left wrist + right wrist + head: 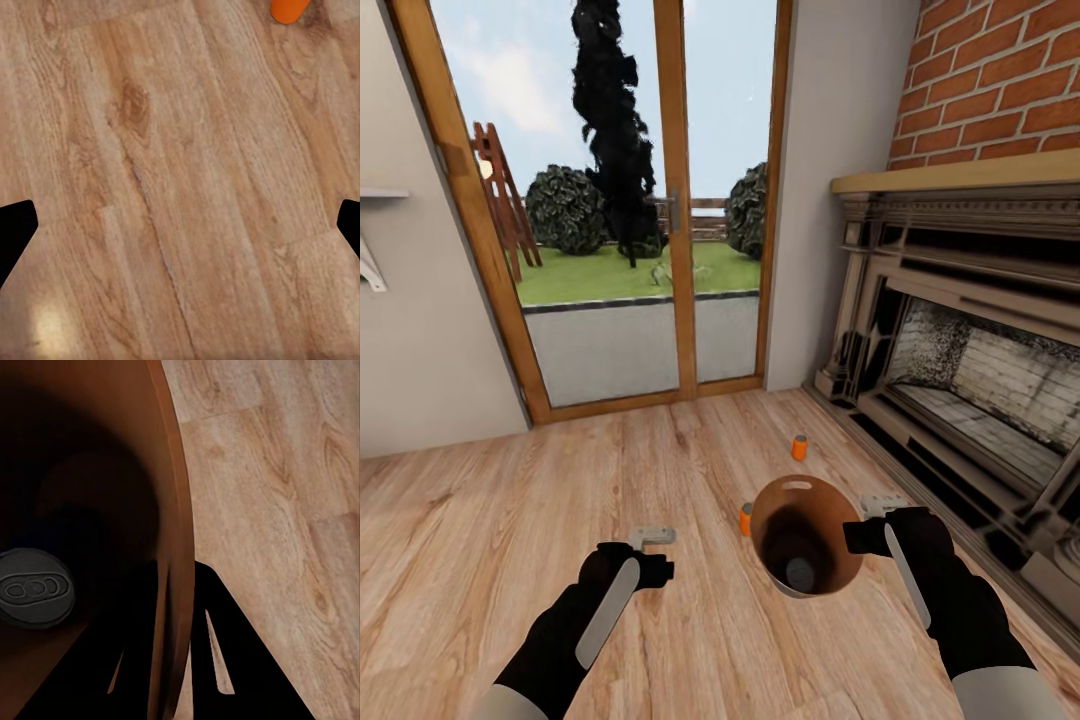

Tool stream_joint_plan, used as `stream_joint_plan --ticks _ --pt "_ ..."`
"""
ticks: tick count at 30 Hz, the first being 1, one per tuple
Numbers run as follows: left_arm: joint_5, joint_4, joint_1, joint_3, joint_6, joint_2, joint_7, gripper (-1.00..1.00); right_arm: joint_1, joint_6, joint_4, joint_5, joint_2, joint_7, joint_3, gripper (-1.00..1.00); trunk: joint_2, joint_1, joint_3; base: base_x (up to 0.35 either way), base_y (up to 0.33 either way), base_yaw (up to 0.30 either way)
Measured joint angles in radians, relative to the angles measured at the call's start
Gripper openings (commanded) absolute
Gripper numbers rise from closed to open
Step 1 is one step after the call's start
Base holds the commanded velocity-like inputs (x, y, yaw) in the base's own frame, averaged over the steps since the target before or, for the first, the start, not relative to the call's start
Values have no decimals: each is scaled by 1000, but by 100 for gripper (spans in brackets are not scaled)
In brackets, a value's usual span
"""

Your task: Put the three can of soda from the living room inside the tash can in the kitchen.

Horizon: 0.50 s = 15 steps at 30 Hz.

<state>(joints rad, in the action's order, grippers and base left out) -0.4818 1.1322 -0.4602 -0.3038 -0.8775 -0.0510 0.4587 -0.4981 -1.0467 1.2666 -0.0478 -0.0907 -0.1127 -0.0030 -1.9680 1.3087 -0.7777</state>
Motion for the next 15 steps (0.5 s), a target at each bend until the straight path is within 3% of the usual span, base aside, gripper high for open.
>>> stream_joint_plan --ticks 15 --pt "-1 0 0 -24 1 0 0 100 0 0 0 0 0 0 0 -100 0 0 0 0 0 0"
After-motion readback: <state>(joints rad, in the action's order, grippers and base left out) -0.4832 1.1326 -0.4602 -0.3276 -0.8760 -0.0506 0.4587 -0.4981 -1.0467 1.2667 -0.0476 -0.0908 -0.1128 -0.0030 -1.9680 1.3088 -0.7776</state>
